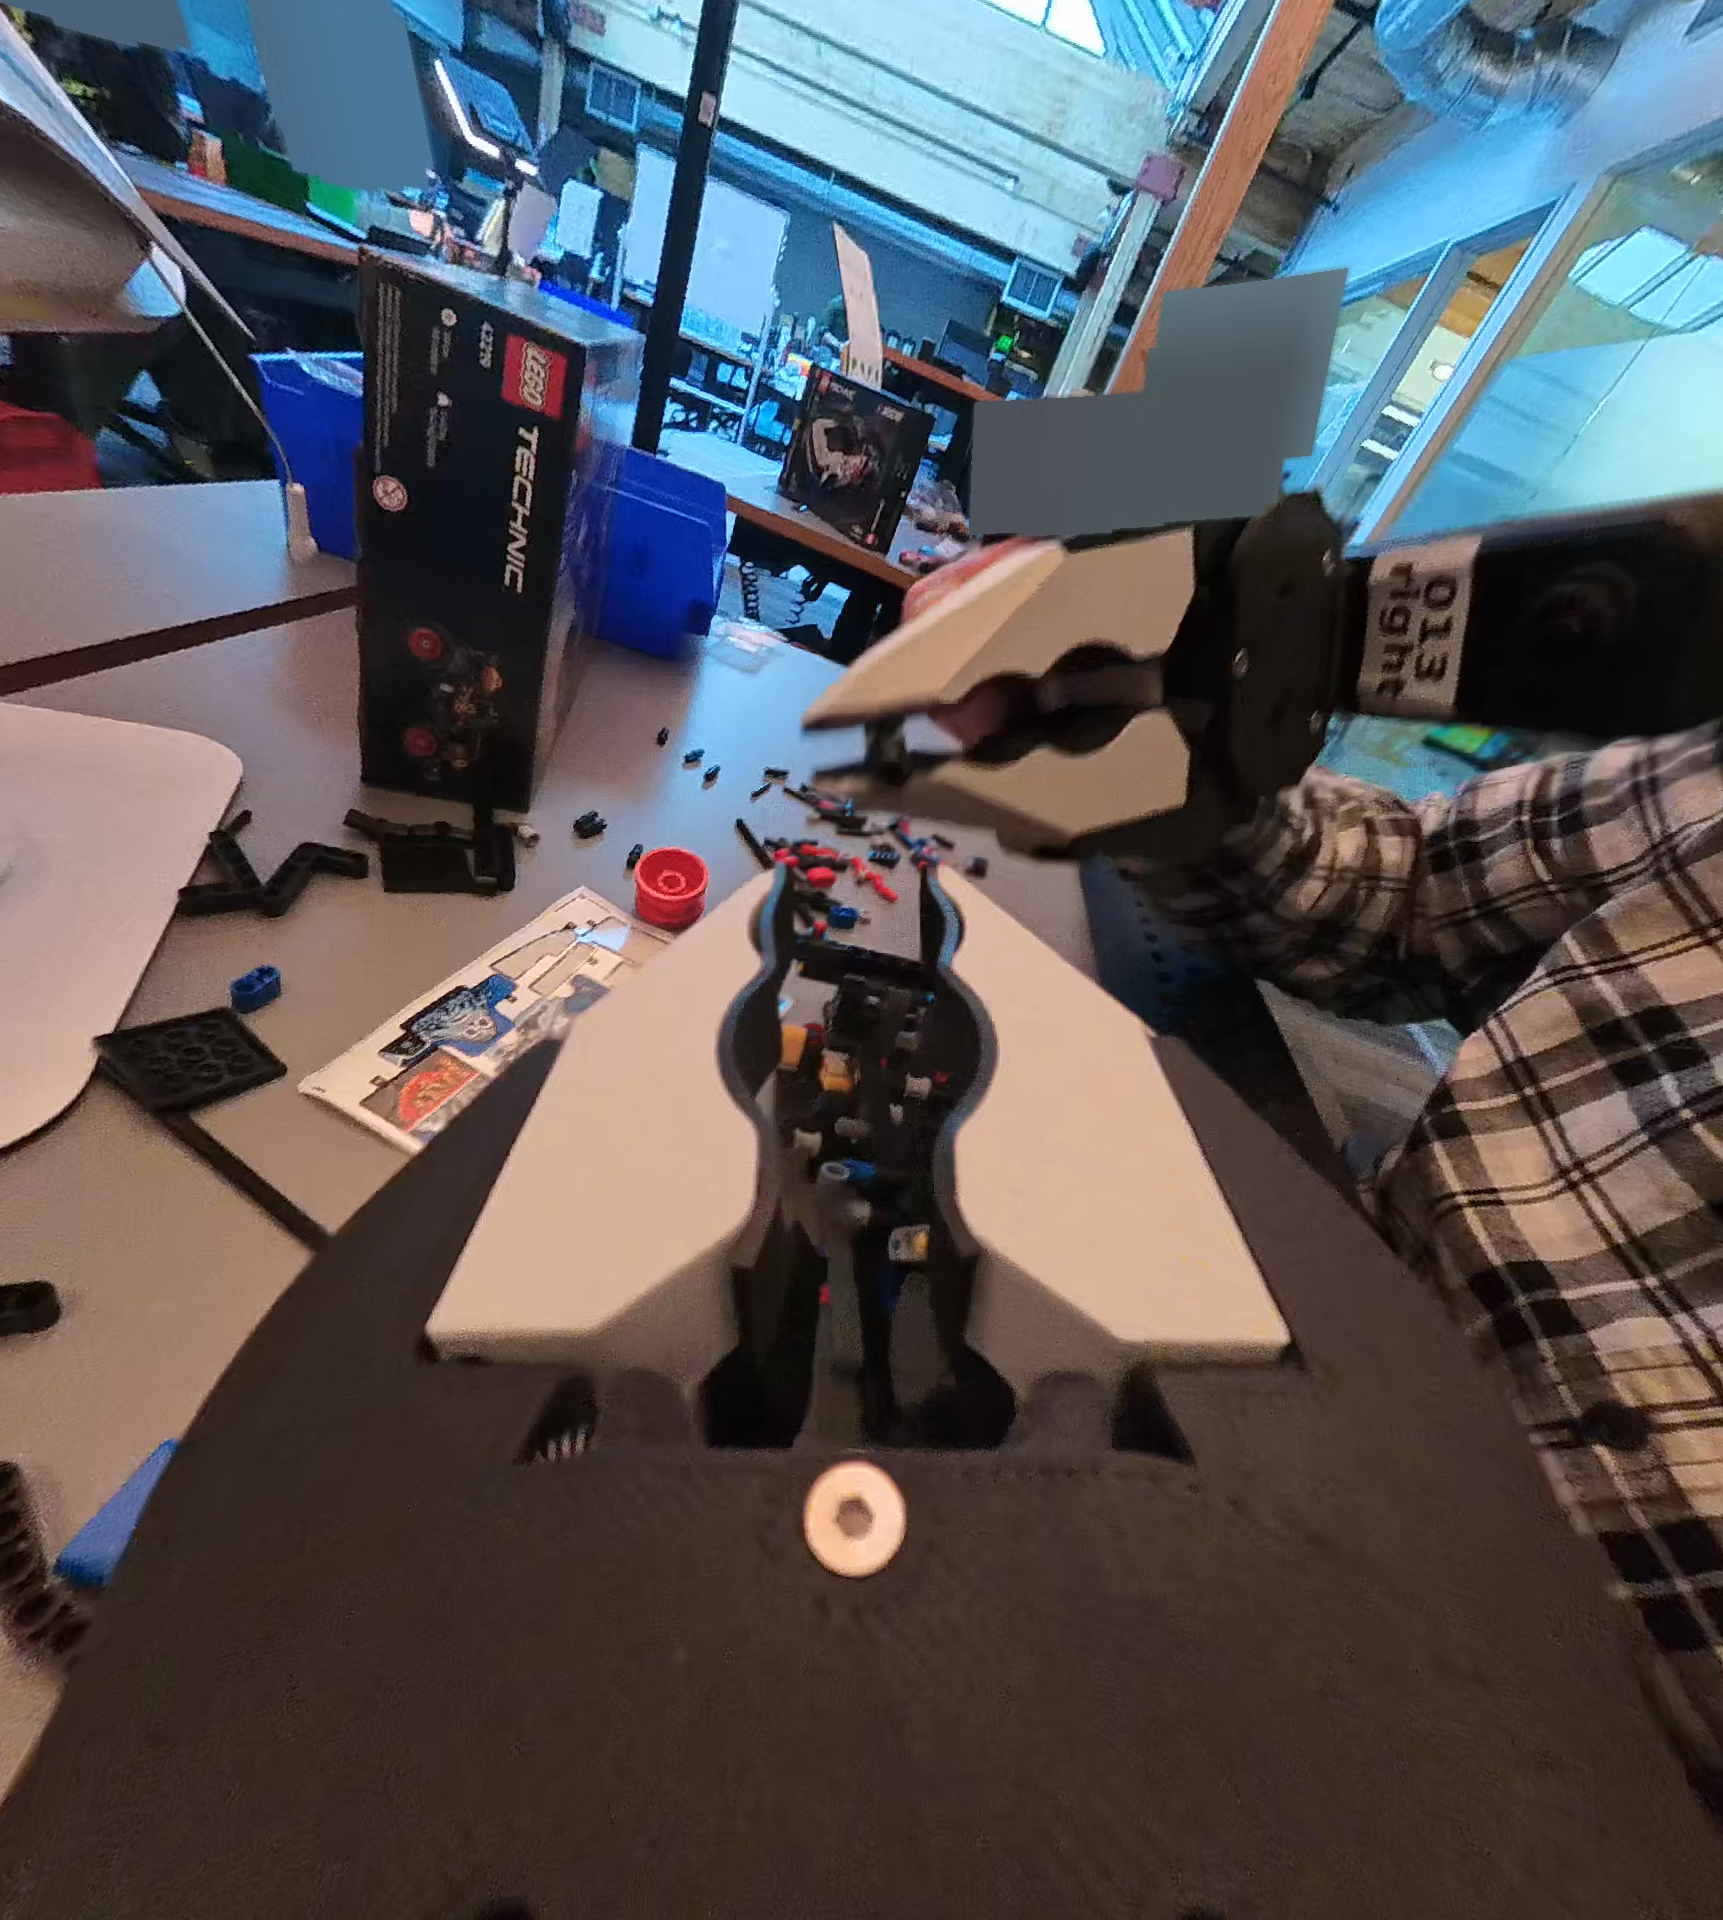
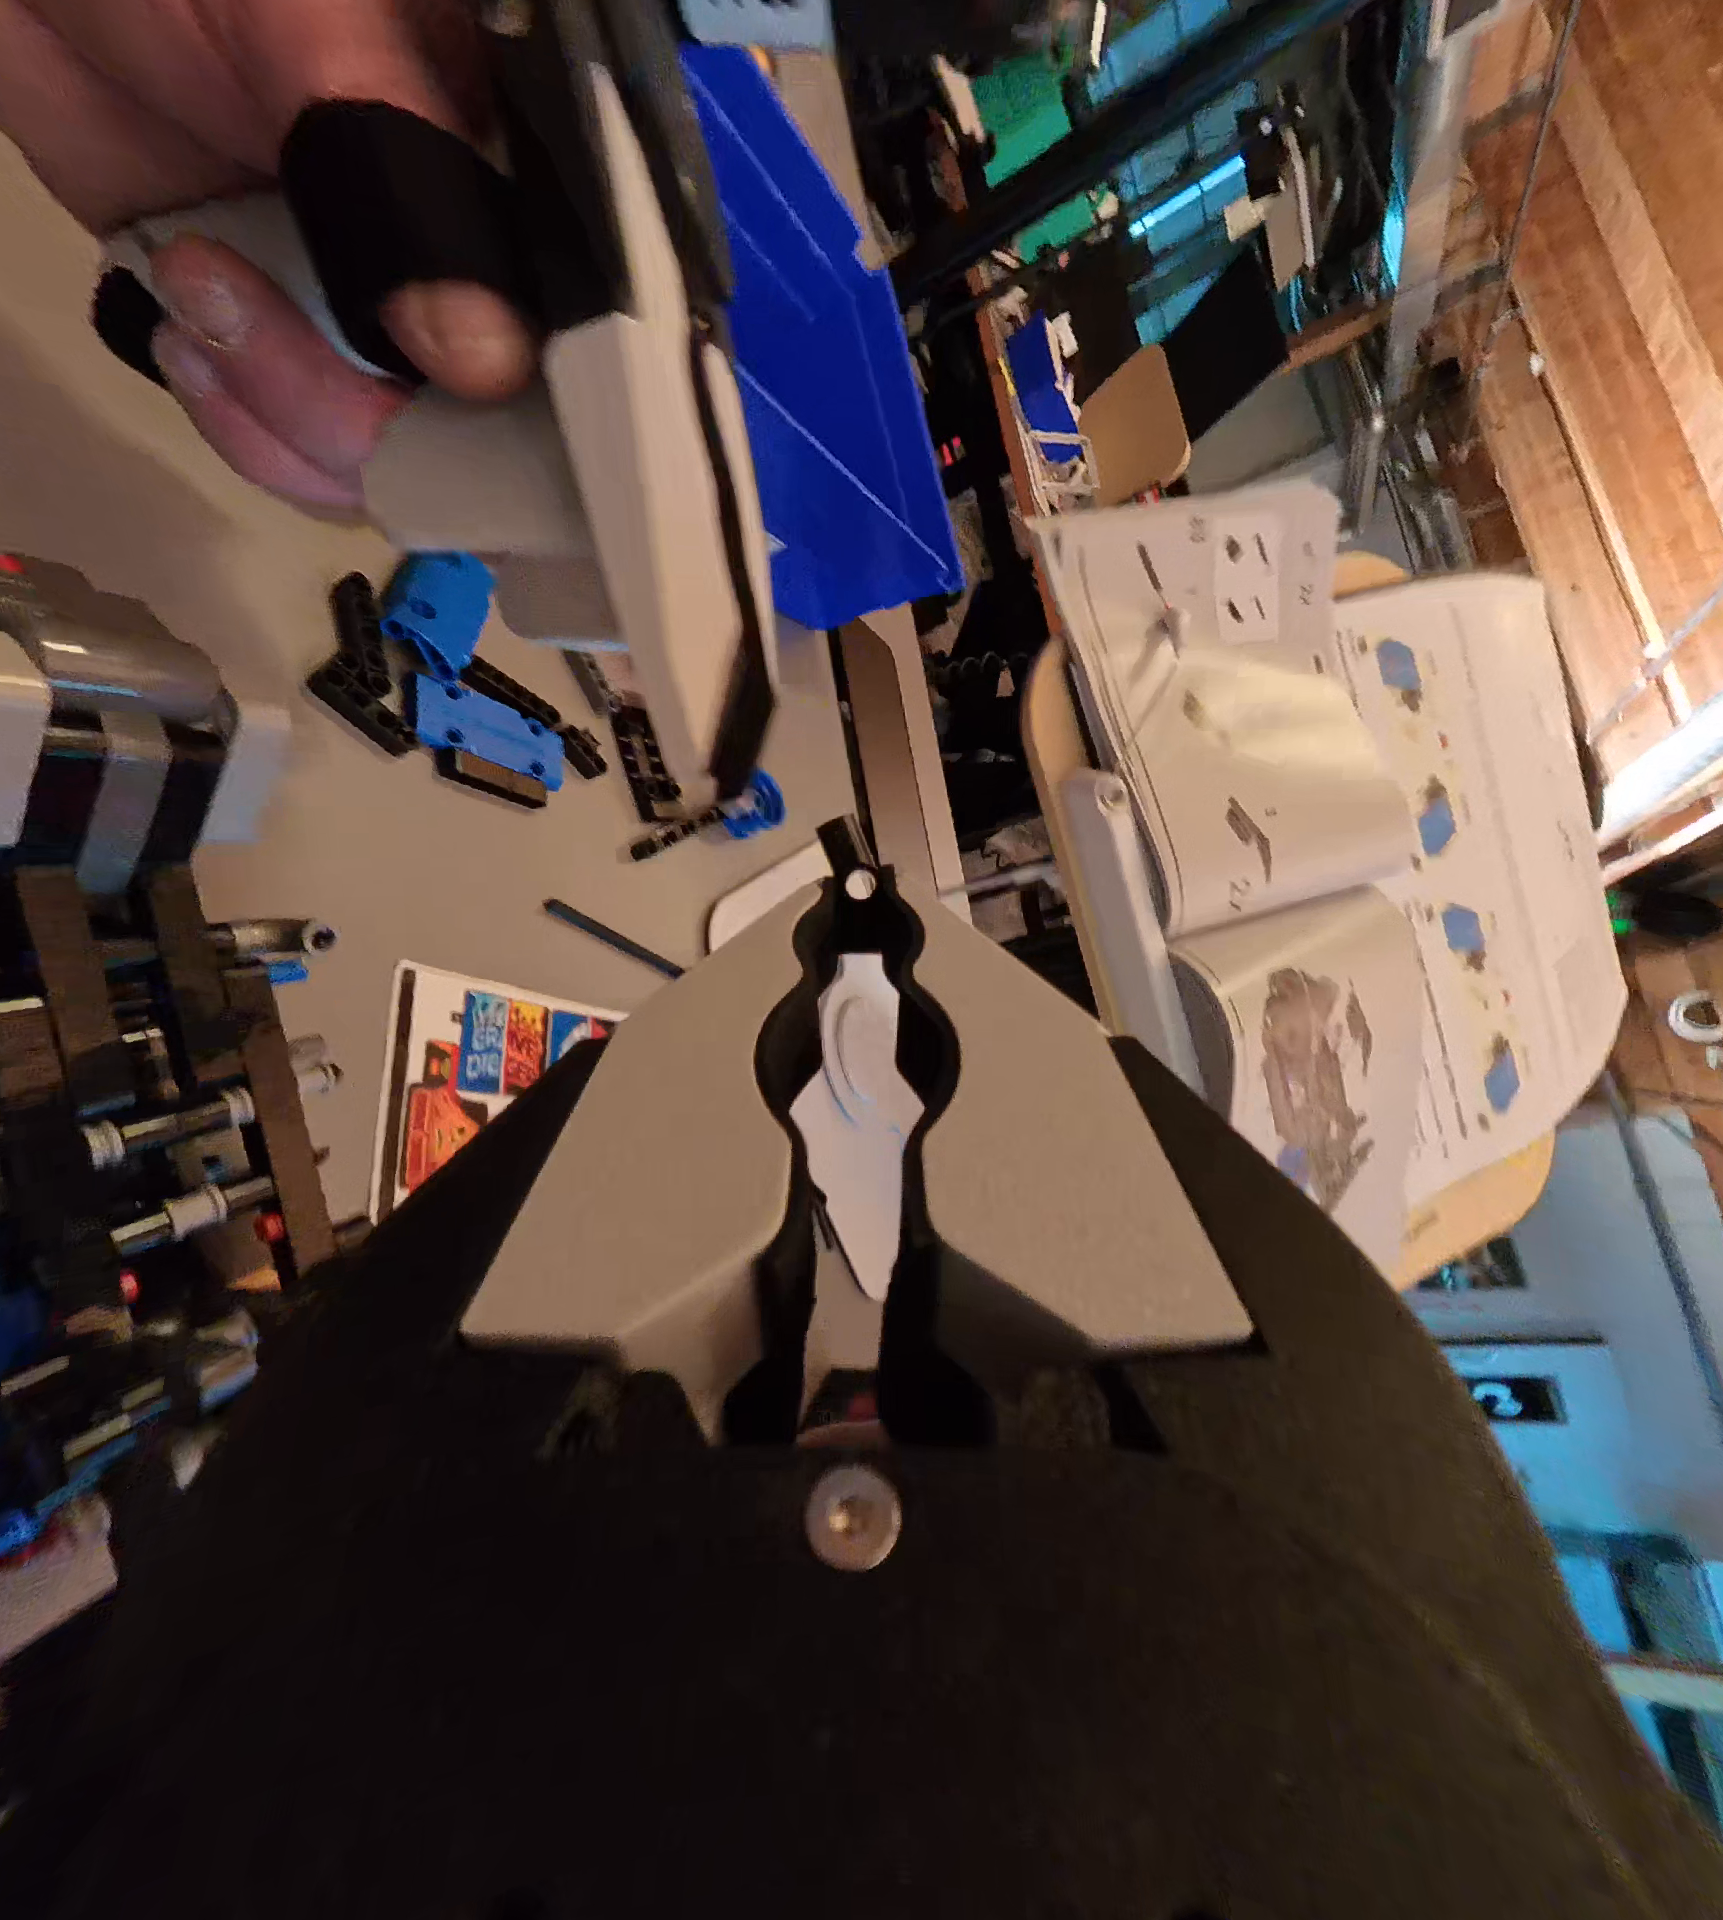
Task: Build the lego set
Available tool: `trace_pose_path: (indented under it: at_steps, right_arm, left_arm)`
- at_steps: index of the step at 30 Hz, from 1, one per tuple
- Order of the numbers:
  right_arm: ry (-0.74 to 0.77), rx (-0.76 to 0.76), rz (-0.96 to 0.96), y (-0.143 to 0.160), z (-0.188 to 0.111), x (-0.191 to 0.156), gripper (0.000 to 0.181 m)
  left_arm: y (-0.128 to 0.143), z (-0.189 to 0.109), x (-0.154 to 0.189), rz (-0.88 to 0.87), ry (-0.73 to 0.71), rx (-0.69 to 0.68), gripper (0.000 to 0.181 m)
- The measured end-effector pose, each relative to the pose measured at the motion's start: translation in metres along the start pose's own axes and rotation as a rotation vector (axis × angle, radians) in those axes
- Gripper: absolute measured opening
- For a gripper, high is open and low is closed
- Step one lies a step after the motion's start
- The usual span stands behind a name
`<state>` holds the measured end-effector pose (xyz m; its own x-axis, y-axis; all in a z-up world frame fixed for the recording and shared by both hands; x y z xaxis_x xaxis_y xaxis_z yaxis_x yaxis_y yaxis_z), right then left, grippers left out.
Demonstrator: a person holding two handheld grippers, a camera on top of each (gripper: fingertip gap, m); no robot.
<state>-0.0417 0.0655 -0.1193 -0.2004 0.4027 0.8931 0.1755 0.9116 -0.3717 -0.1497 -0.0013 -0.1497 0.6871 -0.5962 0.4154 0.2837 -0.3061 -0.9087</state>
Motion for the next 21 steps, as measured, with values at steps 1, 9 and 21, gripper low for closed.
trace_pose_path:
  at_steps: [1,9,21]
  right_arm:
    - [0.012,-0.016,0.030,0.007,-0.006,0.006,0.005]
    - [0.147,-0.139,0.321,0.087,-0.067,0.043,0.005]
    - [0.137,-0.216,0.512,0.156,-0.086,0.027,0.005]
  left_arm:
    - [0.000,-0.001,-0.002,0.012,-0.018,-0.012,0.022]
    - [-0.004,-0.020,-0.018,0.133,-0.202,-0.110,0.023]
    - [0.031,0.005,-0.042,0.274,-0.373,-0.475,0.022]
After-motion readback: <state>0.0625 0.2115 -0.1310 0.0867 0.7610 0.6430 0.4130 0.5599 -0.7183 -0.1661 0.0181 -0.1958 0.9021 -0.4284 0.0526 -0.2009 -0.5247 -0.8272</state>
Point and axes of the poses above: each gripper's, where its closed fingertips meet, z out along the fingers, y out of its underside, x = y × z across the jaws, the point moved 7 cm from there along -z, back along the fingers, and after that the axes turned 5 degrees about -z, right-handed, at the moved point
